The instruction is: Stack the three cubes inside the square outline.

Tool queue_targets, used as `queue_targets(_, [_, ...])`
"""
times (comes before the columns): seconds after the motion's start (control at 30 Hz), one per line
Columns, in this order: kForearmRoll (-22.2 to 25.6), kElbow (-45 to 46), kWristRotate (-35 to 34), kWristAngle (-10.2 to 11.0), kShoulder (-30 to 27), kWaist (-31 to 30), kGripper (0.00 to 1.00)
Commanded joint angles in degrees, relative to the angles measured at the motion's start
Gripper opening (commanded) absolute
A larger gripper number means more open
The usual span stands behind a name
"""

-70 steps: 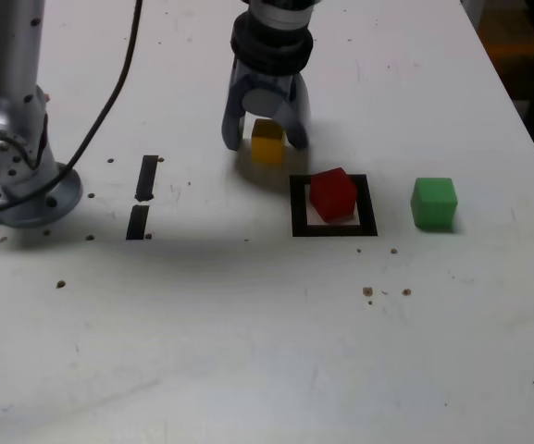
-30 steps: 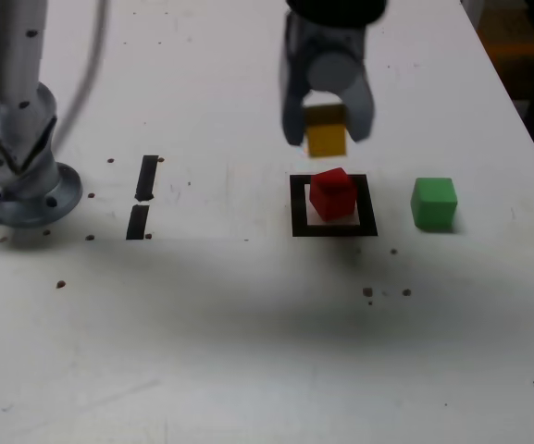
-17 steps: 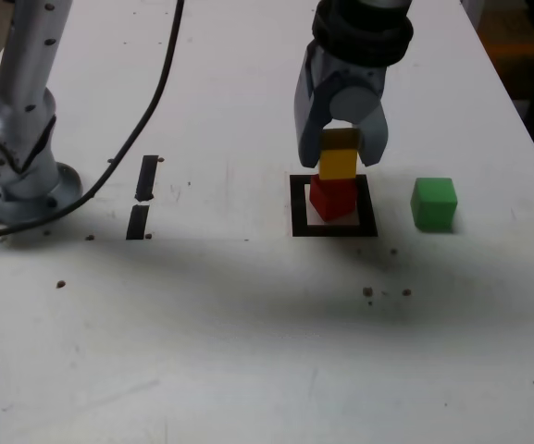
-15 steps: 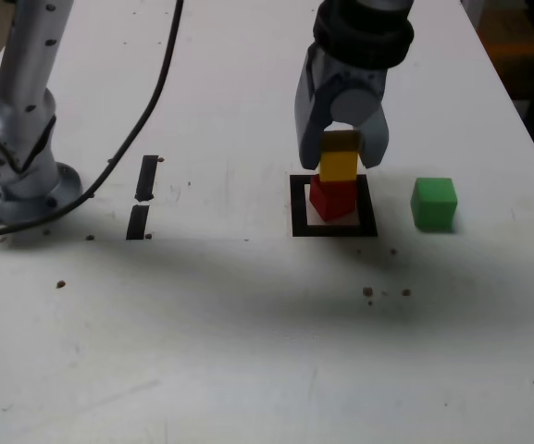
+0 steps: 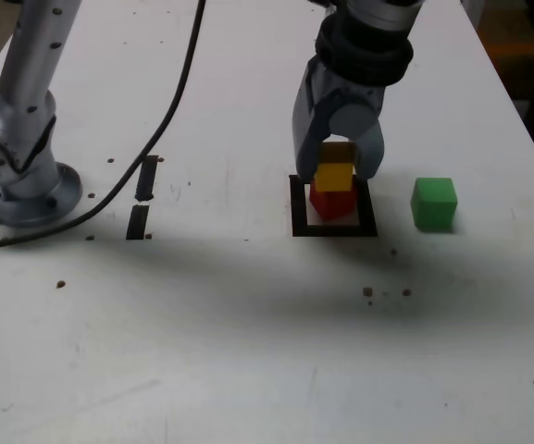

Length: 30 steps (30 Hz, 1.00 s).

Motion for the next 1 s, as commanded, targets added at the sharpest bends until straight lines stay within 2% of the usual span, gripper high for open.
queue_targets(0.0, [0.3,-0.3,0.1,-0.1,0.5,0.1,0.57])
queue_targets(0.1, [0.4,-0.7,0.3,-0.5,1.1,0.1,0.77])
queue_targets(0.2, [0.9,-1.1,0.1,-0.3,1.0,0.1,0.87])
queue_targets(0.33, [4.8,-1.8,-2.7,2.4,-3.4,-0.7,0.99])
queue_targets(0.5, [7.9,-2.8,-4.3,4.7,-9.9,-2.3,1.00])
queue_targets(0.67, [9.8,-7.8,-0.8,5.8,-12.3,-4.1,1.00])
queue_targets(0.8, [10.2,-13.7,2.2,5.7,-10.1,-5.4,1.00])
queue_targets(0.97, [10.0,-21.8,4.8,4.0,-2.6,-6.0,1.00])
